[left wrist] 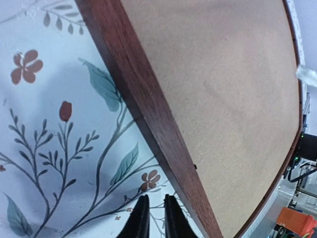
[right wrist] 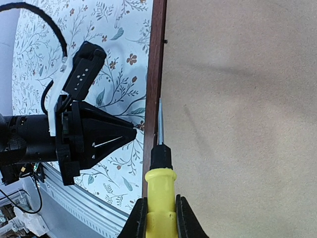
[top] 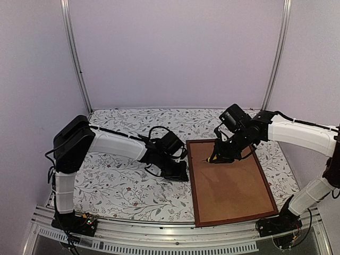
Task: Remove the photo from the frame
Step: Release the fastener from the backboard.
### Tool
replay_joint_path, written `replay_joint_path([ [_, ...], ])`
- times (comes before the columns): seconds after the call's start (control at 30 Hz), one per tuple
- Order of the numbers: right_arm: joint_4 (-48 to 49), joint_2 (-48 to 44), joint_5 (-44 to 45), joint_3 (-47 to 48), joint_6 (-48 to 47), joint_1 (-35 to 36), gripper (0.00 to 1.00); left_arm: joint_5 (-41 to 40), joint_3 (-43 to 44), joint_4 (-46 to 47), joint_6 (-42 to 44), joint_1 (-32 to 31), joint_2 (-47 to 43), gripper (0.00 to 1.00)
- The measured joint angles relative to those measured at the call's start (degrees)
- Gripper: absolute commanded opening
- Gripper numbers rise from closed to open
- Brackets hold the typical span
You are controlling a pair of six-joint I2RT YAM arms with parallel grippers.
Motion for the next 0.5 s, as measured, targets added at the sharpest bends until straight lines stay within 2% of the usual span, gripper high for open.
replay_joint_path([
  [0.23,3.30,-3.34,-1.95,-3.89,-2.47,-5.09,0.00,-4.13,8.59,-6.34,2.10,0.15,0.46,0.37],
  [0.5,5.25,-7.37,-3.34,-6.97,-4.31,-8.68,0.00,-9.92,21.55,-14.34,4.00,0.00,8.46,0.44],
])
